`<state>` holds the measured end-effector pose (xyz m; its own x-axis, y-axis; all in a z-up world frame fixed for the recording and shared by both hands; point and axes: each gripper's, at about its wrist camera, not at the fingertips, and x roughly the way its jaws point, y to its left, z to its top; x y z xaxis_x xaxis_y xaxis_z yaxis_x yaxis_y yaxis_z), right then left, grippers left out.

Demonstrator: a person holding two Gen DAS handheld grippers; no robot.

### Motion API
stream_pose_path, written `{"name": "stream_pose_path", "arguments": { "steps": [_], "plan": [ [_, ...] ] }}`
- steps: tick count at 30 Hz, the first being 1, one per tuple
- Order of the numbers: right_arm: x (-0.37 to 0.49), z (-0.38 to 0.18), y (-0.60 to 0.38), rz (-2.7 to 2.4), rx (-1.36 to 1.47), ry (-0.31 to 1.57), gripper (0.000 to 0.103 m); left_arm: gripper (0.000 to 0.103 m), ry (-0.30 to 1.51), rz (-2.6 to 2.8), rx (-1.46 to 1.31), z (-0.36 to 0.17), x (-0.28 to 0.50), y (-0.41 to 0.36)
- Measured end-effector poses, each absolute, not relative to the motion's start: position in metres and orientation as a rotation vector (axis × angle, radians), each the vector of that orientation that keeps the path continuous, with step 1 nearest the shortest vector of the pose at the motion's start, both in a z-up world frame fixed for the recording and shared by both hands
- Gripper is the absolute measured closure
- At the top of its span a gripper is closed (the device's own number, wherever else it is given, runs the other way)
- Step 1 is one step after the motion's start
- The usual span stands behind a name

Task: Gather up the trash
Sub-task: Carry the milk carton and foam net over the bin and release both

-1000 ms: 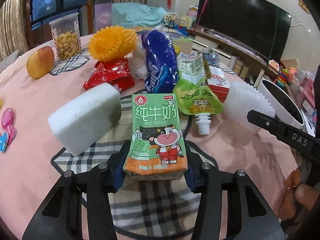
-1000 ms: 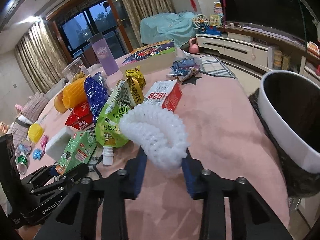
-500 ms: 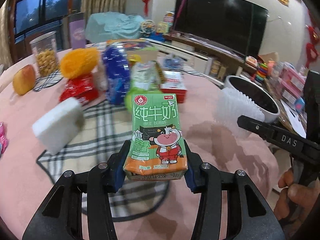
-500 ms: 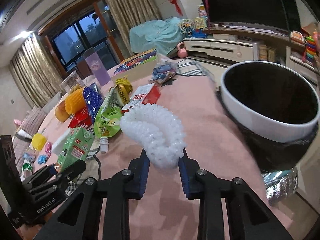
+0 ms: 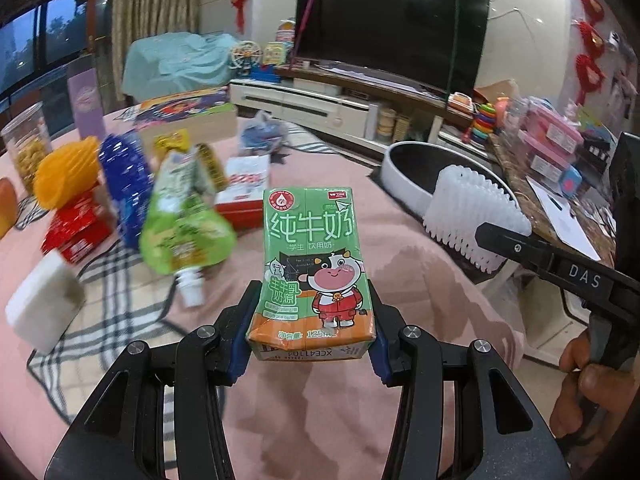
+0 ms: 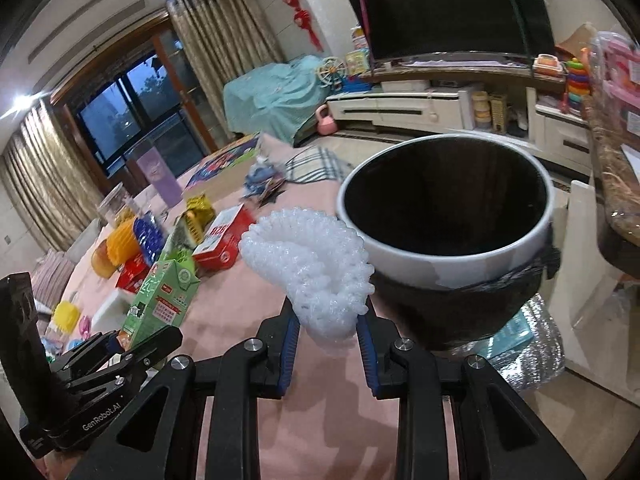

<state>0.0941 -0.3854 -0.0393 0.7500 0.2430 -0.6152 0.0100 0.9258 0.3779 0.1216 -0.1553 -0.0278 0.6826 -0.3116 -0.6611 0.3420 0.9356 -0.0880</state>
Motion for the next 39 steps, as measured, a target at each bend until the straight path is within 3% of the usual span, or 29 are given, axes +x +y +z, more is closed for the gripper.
{"name": "stream_pose_path", "arguments": {
  "steps": [39],
  "plan": [
    [0.143, -0.035, -0.499, -0.026, 0.408, 0.751, 0.075, 0.056, 0.741, -0.552, 0.190, -0.008, 0.194, -0.303]
  ]
}}
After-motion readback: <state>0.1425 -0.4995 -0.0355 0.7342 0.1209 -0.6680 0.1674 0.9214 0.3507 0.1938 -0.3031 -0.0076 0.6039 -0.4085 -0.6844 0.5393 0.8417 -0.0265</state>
